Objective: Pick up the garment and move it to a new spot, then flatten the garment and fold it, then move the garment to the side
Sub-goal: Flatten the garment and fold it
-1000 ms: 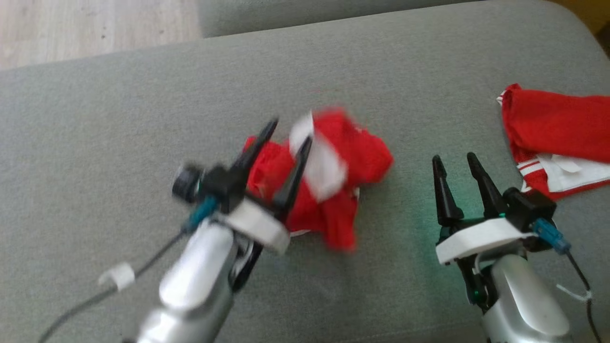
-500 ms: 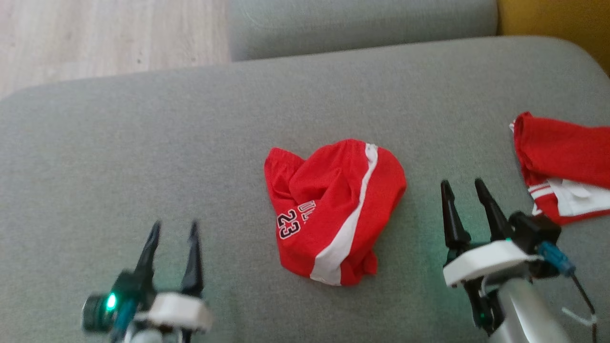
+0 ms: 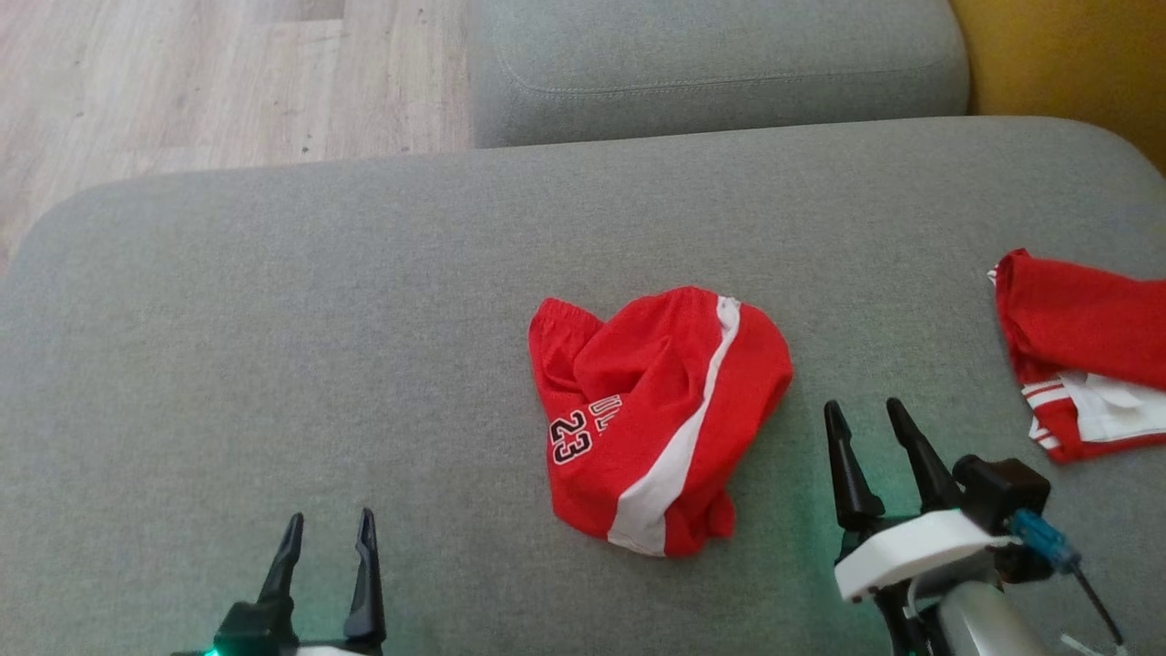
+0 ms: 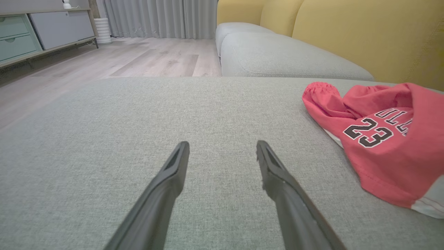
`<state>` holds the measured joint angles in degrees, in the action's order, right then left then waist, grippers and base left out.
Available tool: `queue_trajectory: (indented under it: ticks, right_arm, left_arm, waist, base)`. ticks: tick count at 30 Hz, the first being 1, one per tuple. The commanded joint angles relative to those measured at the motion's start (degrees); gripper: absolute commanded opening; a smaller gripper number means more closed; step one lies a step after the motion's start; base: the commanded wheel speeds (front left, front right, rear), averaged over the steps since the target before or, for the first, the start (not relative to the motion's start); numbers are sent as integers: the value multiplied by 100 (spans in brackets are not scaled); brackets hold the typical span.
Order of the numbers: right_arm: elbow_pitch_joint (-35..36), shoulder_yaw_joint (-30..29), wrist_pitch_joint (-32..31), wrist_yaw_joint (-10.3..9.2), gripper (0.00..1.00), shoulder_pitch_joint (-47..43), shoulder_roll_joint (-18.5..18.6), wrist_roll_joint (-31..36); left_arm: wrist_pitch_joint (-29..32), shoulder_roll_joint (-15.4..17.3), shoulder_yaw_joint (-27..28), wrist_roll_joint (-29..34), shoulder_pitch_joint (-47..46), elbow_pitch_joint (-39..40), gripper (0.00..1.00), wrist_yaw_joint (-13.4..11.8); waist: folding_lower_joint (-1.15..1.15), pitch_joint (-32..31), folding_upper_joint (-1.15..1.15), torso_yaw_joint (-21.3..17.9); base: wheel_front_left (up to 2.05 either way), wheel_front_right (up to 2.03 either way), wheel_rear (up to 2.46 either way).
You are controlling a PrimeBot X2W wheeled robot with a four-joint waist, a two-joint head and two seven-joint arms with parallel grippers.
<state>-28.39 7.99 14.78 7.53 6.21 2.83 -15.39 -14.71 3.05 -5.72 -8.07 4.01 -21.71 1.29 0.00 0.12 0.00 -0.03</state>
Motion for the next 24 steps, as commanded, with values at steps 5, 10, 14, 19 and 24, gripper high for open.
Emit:
queue_trajectory:
  ticks: [5,10,14,19,24]
  right_arm:
    - [255,287,22,-4,100,511,5,0]
    - [-311,434,22,-4,100,1352,5,288]
    - [-979,444,-87,-4,100,2149,81,484]
    - [-1912,342,-408,-4,100,2893,416,584]
    - [-2712,391,-740,-4,100,3038,707,635]
  left_arm:
    - [-29,-14,66,20,-265,148,100,51]
    - [-29,-16,-249,-109,-444,131,100,64]
    - [-29,-16,-529,-244,-590,122,100,90]
    - [-29,-16,-758,-391,-703,64,100,74]
    - [-29,-17,-903,-488,-776,50,100,40]
  waist:
    - [0,62,0,77]
    - [0,227,0,346]
    - [0,438,0,689]
    - [0,719,0,1121]
    - [0,890,0,1426]
  base:
    - [0,0,0]
    - [0,0,0]
    - [0,0,0]
    - [0,0,0]
    - [0,0,0]
